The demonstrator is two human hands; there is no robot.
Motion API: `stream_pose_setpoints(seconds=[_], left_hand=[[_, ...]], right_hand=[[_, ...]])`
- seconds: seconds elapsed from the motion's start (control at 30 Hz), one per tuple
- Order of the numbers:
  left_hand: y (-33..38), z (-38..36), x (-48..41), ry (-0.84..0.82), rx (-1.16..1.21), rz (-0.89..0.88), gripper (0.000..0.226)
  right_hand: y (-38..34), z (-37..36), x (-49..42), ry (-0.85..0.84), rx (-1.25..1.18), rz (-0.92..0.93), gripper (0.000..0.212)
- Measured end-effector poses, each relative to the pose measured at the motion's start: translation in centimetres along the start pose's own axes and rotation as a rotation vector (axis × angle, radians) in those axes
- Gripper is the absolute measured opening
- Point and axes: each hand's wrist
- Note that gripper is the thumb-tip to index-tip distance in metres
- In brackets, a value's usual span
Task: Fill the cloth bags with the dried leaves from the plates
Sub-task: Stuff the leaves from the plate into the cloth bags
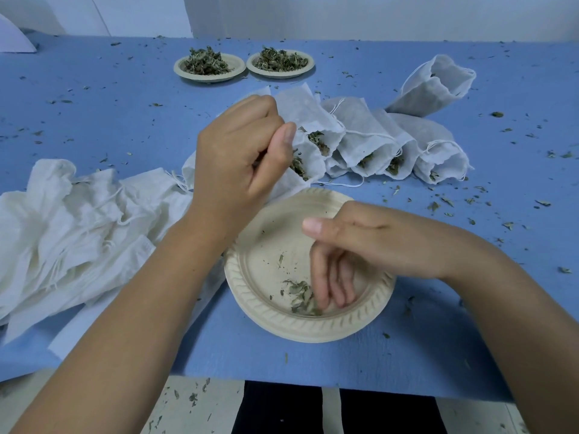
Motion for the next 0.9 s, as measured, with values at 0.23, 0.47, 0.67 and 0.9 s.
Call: stream_pose_setpoints(seconds=[0.23,0.47,0.67,0.9], left_hand=[[-0.1,0.1,0.0,0.0,-0.004,0.005,0.042],[-0.1,0.1,-0.1,-0.007,-0.006,0.008,0.042],[0.0,0.0,0.0,-0.008,0.001,0.005,0.042],[0.0,0.0,0.0,-0.002,0.008,0.007,0.042]], right_hand=[[-0.1,0.9,0.2,0.113,-0.033,0.026,0.071],[0.1,0.5,0.2,0.234,0.131,0.09,0.066],[0.0,-0.1,-0.1,-0.064,0.027,-0.006,0.062],[0.2,0.5,-0.3,0.099,0.099,0.117,0.012]])
Point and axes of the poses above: each hand's wrist, its own x-axis away from the middle knuckle, its own z-axis out of the back of the hand, y = z × x, and after that the axes turned 2 degrees about y, right-handed
